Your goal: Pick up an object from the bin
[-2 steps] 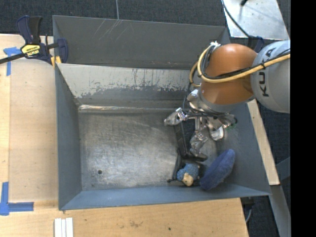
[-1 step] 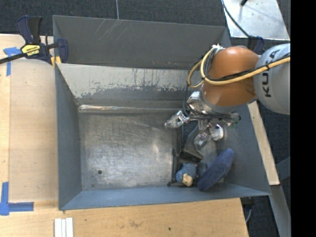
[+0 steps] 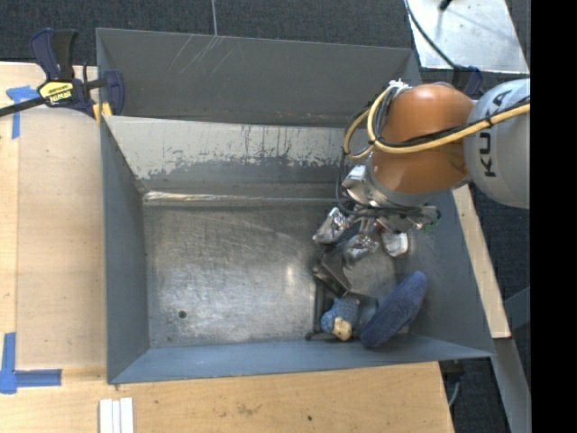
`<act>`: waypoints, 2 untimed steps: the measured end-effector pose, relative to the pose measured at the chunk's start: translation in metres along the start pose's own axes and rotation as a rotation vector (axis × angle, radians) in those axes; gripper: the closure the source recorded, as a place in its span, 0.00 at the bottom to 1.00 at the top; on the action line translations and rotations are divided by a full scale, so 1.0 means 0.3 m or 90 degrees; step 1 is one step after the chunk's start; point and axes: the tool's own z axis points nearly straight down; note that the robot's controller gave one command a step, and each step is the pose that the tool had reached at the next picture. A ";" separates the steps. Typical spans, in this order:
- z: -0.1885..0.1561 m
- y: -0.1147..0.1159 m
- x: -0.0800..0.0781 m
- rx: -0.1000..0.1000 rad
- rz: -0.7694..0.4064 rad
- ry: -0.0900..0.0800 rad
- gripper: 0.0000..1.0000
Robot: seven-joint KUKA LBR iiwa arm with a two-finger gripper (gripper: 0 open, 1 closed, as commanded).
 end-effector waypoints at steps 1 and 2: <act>-0.500 0.029 0.015 0.000 -0.078 0.000 1.00; -0.569 0.304 0.025 -0.007 -0.308 0.003 1.00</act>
Offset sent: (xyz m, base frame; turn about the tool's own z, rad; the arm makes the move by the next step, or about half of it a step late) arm -0.0109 0.0030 0.1477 -0.1237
